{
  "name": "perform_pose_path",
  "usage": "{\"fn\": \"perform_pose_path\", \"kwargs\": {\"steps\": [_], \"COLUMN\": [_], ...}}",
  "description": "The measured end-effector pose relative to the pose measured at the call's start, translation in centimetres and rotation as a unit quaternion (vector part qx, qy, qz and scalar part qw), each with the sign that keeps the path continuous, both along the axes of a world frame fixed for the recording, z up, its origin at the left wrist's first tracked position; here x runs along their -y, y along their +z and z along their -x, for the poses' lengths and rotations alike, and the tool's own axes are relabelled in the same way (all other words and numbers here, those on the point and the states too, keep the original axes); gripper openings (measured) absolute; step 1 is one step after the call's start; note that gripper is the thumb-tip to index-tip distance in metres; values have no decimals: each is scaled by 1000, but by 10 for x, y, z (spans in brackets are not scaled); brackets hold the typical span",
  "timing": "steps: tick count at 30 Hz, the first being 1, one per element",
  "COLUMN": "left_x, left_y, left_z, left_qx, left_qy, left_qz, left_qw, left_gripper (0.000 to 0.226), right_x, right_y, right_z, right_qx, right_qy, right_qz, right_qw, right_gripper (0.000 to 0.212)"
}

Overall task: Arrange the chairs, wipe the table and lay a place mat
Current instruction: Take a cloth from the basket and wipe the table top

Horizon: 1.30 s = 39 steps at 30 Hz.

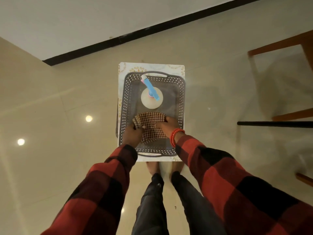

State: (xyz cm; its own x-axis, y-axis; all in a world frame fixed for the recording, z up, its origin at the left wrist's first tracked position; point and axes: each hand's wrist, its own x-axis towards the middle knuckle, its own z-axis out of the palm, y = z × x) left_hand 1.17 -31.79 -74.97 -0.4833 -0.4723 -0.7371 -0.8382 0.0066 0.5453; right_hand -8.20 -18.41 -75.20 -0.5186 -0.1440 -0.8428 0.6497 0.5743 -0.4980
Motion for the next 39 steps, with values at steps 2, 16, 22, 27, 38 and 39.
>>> {"fn": "perform_pose_path", "kwargs": {"steps": [2, 16, 22, 27, 38, 39], "left_x": [-1, -47, -134, -213, -424, -444], "left_y": [18, 192, 268, 310, 372, 378], "left_z": [0, 30, 53, 61, 18, 7], "left_qx": [-14, -142, -177, -195, -189, -175], "left_qy": [34, -50, -113, -186, -331, -353], "left_qz": [-19, -290, -337, -339, -348, -355], "left_qw": [999, 945, 918, 902, 857, 848], "left_gripper": [30, 56, 53, 59, 71, 71], "right_x": [-8, -122, -202, -276, -465, -485], "right_y": [16, 199, 274, 309, 352, 354], "right_z": [2, -9, -32, -53, -163, -178], "right_qx": [20, 87, 4, -60, -182, -195], "right_qy": [-27, -251, -320, -394, -510, -518], "right_qz": [40, 284, 358, 346, 378, 376], "right_qw": [999, 921, 877, 849, 751, 743], "right_gripper": [29, 48, 37, 44, 49, 50]}}
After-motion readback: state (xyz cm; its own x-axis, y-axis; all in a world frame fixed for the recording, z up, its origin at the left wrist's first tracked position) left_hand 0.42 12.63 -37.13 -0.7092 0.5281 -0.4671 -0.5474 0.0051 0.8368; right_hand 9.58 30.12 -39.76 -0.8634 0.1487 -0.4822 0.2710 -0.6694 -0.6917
